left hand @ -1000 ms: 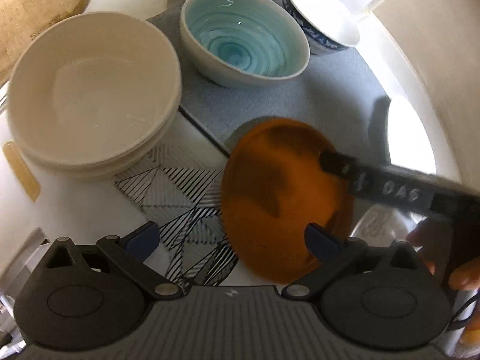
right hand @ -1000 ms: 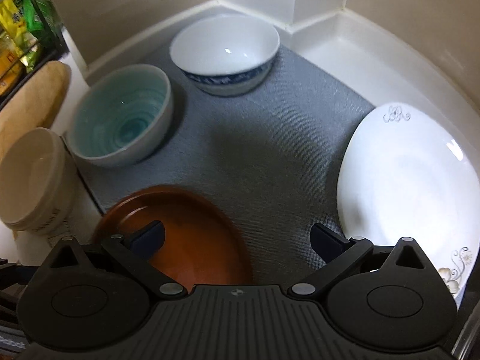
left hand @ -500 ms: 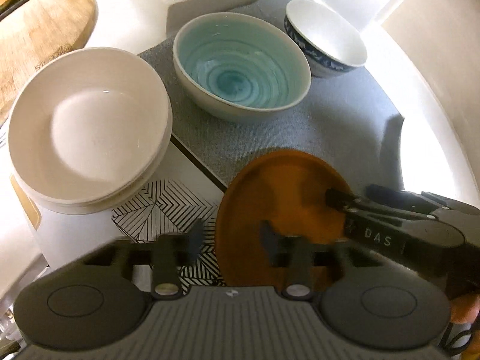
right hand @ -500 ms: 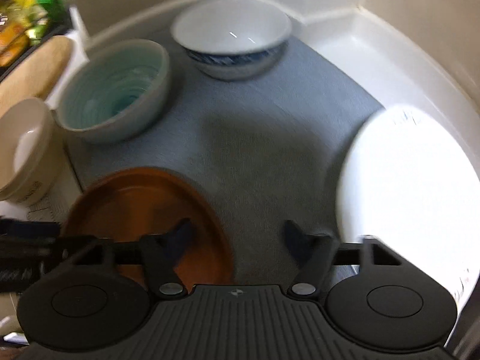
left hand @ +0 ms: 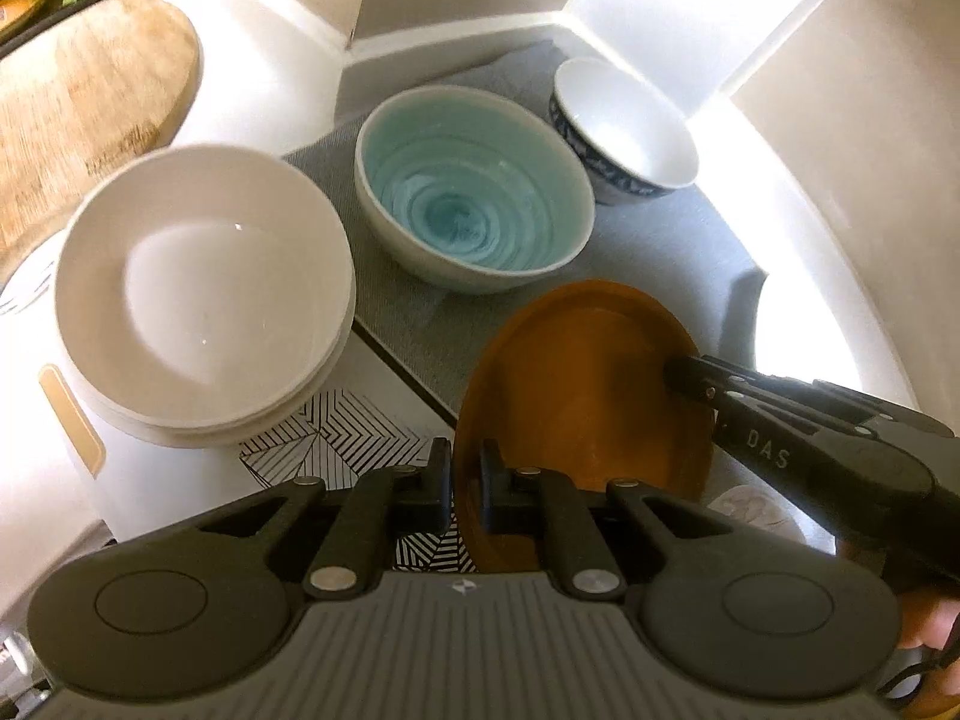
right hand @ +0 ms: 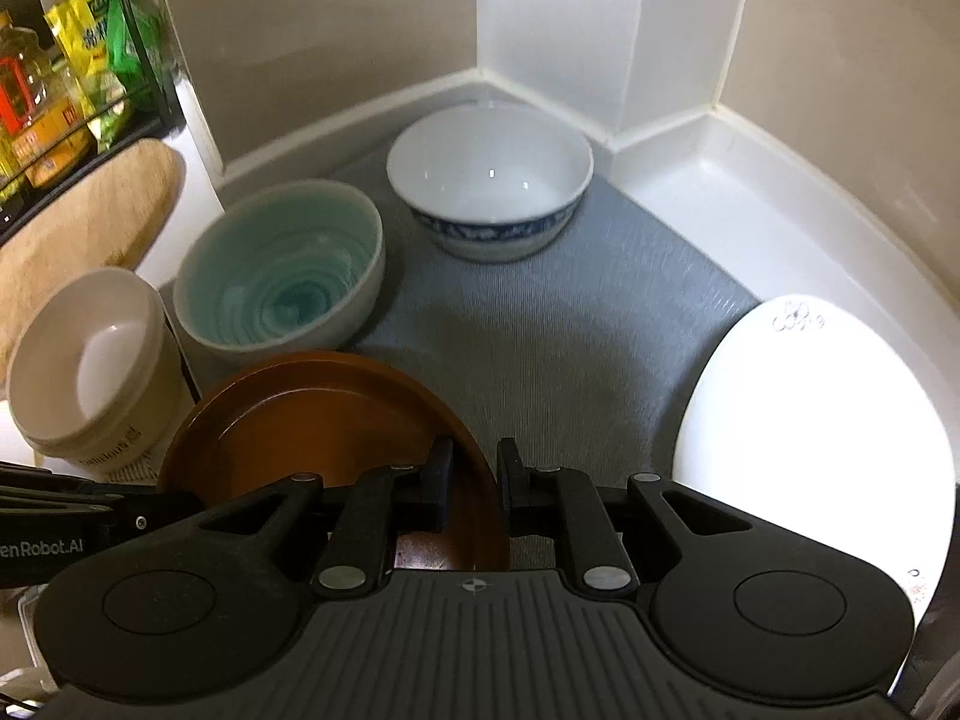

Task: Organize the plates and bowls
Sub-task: 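Lift the brown plate with both tools and carry it over the large floral plate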

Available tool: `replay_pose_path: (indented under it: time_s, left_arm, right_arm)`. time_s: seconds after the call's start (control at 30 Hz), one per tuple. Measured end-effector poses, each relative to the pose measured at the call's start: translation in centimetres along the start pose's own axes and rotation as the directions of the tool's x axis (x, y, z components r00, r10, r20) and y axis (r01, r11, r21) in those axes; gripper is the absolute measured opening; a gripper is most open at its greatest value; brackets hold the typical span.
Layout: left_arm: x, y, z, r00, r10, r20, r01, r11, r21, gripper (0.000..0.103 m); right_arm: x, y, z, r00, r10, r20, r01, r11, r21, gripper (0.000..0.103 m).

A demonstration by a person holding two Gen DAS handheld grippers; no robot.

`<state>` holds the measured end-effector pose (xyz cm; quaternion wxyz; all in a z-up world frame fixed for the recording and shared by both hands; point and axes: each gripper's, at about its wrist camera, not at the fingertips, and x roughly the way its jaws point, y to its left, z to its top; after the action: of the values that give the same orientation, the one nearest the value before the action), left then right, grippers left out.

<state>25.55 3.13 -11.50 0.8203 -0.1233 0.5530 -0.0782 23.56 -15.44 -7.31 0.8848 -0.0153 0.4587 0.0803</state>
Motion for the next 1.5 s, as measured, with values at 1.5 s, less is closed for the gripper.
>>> replay_pose_path:
  time_s: [1.5]
  left_arm:
    - [3.2, -12.8, -7.6, 0.930, -0.088, -0.358, 0.276, 0.810, 0.518, 0.009]
  right_arm:
    - [-6.5, -6.6, -14.1, 0.963, -0.246, -0.106, 0.268, 0.870, 0.414, 0.016]
